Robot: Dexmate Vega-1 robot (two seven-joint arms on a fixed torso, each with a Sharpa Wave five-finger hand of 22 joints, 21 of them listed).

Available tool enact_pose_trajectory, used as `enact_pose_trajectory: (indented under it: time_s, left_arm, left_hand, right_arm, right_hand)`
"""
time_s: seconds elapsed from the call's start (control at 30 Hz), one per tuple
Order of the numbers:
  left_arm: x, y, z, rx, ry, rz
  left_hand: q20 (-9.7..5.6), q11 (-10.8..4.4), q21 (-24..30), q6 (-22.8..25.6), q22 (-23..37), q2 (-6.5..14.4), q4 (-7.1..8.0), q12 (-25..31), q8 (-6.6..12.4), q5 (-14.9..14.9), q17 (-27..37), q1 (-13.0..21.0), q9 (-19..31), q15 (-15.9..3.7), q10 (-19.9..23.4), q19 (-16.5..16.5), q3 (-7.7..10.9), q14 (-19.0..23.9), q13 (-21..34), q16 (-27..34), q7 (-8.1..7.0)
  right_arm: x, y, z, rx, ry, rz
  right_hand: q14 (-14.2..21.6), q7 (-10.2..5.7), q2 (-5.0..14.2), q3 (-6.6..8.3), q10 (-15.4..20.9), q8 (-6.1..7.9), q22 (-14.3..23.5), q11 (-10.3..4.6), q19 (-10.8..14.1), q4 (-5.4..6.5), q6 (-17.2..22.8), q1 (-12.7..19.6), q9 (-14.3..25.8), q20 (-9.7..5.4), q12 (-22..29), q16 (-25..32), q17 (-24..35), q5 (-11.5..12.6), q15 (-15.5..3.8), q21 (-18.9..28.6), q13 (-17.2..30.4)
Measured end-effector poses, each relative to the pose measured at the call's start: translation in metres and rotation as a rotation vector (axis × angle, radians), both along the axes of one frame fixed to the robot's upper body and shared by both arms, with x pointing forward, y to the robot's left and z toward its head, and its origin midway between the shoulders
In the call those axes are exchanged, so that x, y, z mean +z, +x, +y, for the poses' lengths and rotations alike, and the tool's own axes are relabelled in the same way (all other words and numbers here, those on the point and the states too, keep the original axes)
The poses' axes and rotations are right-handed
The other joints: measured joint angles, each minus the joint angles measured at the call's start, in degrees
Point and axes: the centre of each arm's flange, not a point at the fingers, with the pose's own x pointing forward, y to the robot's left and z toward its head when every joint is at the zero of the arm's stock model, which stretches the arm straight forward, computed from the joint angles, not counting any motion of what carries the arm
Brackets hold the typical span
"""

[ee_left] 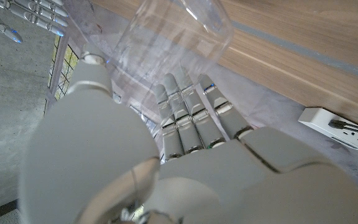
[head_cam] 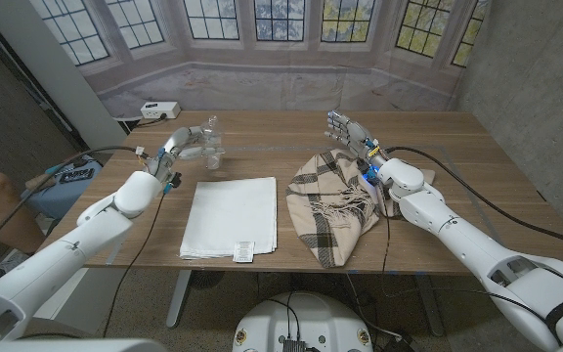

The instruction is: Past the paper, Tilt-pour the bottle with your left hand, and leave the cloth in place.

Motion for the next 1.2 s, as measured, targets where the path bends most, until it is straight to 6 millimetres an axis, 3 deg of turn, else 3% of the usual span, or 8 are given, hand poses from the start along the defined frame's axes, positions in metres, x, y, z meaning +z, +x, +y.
enact_pose_trajectory:
  time_s: [0.67, 1.2]
  left_arm:
    - [0.013, -0.007, -0.005, 0.0, 0.094, 0.03]
    - [0.04, -0.008, -0.002, 0.019, 0.187, 0.063]
  left_hand:
    - [0.3, 0.31, 0.23, 0.39, 0.0, 0.0, -0.16, 1.35, 1.23, 0.42, 1.29, 0.0, 0.49, 0.36, 0.31, -0.31, -0.31, 0.73, 1.76, 0.68, 0.22]
    - [0.3, 0.3, 0.23, 0.41, -0.01, 0.0, -0.35, 1.7, 1.23, 0.64, 1.6, 0.0, 0.48, 0.34, 0.31, -0.3, -0.1, 0.72, 2.09, 0.2, 0.22]
  right_arm:
    - [0.004, -0.002, 0.005, 0.01, -0.013, -0.018]
    - [0.009, 0.003, 0.01, 0.021, -0.02, -0.026]
  right_hand:
    - [0.0, 0.0, 0.23, 0.01, 0.0, 0.0, 0.0, 0.0, 0.0, 0.0, 0.0, 0.23, 0.0, 0.0, 0.0, 0.0, 0.0, 0.0, 0.0, 0.0, 0.0]
    - [0.0, 0.0, 0.23, 0.01, 0.0, 0.0, 0.0, 0.0, 0.0, 0.0, 0.0, 0.23, 0.0, 0.0, 0.0, 0.0, 0.0, 0.0, 0.0, 0.0, 0.0]
